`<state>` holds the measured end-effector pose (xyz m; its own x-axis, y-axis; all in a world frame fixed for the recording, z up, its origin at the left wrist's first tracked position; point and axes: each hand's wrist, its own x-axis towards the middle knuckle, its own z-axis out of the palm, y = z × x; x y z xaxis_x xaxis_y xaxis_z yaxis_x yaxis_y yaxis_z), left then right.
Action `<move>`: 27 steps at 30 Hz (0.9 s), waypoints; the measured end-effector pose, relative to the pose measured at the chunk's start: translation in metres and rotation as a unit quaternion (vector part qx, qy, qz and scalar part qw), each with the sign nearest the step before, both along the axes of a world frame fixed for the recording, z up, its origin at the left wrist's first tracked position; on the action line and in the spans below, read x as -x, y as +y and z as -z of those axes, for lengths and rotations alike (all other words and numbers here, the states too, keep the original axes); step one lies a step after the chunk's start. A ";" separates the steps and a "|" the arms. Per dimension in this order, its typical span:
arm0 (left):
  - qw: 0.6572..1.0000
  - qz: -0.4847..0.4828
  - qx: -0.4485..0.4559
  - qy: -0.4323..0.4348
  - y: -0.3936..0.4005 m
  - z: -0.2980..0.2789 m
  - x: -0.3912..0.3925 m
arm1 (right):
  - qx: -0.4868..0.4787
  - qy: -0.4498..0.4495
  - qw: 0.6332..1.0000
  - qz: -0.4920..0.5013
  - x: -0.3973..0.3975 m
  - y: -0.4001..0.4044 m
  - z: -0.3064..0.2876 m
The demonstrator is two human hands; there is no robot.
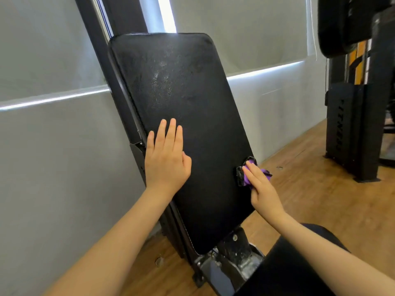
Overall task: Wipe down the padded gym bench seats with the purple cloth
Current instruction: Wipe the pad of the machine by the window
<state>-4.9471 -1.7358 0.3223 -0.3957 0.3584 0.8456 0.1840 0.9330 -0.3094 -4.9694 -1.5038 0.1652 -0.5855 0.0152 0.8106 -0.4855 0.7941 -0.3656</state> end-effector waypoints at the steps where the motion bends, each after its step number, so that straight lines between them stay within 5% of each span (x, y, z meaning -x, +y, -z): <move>1: 1.000 0.000 0.000 0.000 0.000 0.000 0.000 | -0.005 -0.019 1.000 0.006 -0.004 0.006 0.012; 6: 1.000 0.001 -0.004 -0.006 0.001 0.000 -0.001 | 0.003 -0.083 0.997 0.007 -0.022 0.020 0.012; 14: 1.000 0.014 -0.013 0.000 -0.001 0.000 0.001 | 0.066 0.016 0.995 -0.071 -0.004 -0.041 -0.112; 18: 1.000 0.021 -0.013 -0.006 -0.001 0.000 0.000 | -0.017 0.000 0.999 -0.051 -0.004 -0.063 -0.120; 23: 0.998 0.047 -0.020 -0.020 -0.005 -0.004 -0.001 | 0.052 0.028 0.998 -0.031 0.002 -0.070 -0.125; 27: 0.991 0.119 -0.060 -0.011 -0.018 -0.024 0.007 | 0.000 0.108 0.993 -0.050 0.010 -0.082 -0.172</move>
<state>-4.9540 -1.7537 0.3460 -0.3301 0.3421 0.8798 0.4092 0.8918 -0.1932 -4.9797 -1.5856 0.3370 -0.3960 -0.0331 0.9176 -0.6285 0.7383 -0.2446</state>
